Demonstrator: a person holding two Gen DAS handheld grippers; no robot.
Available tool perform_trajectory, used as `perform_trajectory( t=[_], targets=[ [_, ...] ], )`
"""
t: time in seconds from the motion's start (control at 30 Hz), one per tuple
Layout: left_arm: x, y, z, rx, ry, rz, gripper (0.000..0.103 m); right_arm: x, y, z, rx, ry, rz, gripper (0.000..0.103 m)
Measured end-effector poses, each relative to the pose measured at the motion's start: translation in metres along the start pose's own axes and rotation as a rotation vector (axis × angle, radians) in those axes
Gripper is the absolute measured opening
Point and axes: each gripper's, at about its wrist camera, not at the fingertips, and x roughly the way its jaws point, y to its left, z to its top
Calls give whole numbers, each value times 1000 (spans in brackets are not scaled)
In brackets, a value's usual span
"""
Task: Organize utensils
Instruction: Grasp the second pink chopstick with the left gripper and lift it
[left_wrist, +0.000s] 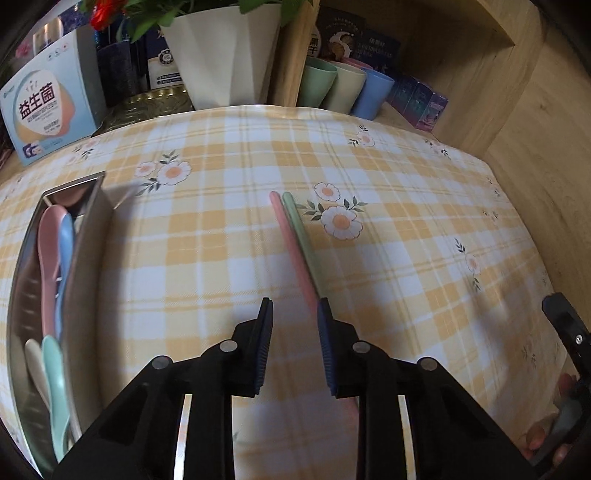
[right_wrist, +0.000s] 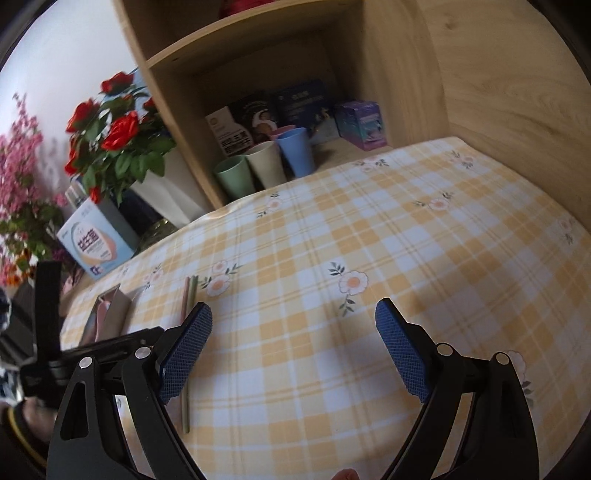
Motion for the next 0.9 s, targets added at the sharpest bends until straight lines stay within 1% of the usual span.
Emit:
perform_trajectory(
  t=[0.17,0.27,0.5,0.63,0.7,0.77,0.9],
  targets=[
    [14,-3,4,0,17,1,20,7,-8,0,11,19,-4,87],
    [20,-6,4,19,27,17,21,10,-10,0,27,29,0,87],
    [18,1,3,19,25,45,21,15,-9,-3,32,47,2,87],
    [17,3,3,38,26,52,21,17,-6,-3,35,51,11,87],
    [20,2,4,51,30,49,22,17,-4,-4,29,50,11,87],
    [24,-3,4,76,33,70,22,17,-3,-5,25,54,12,87],
    [28,-5,8,84,31,75,22,22,-9,-7,55,100,30,87]
  ],
)
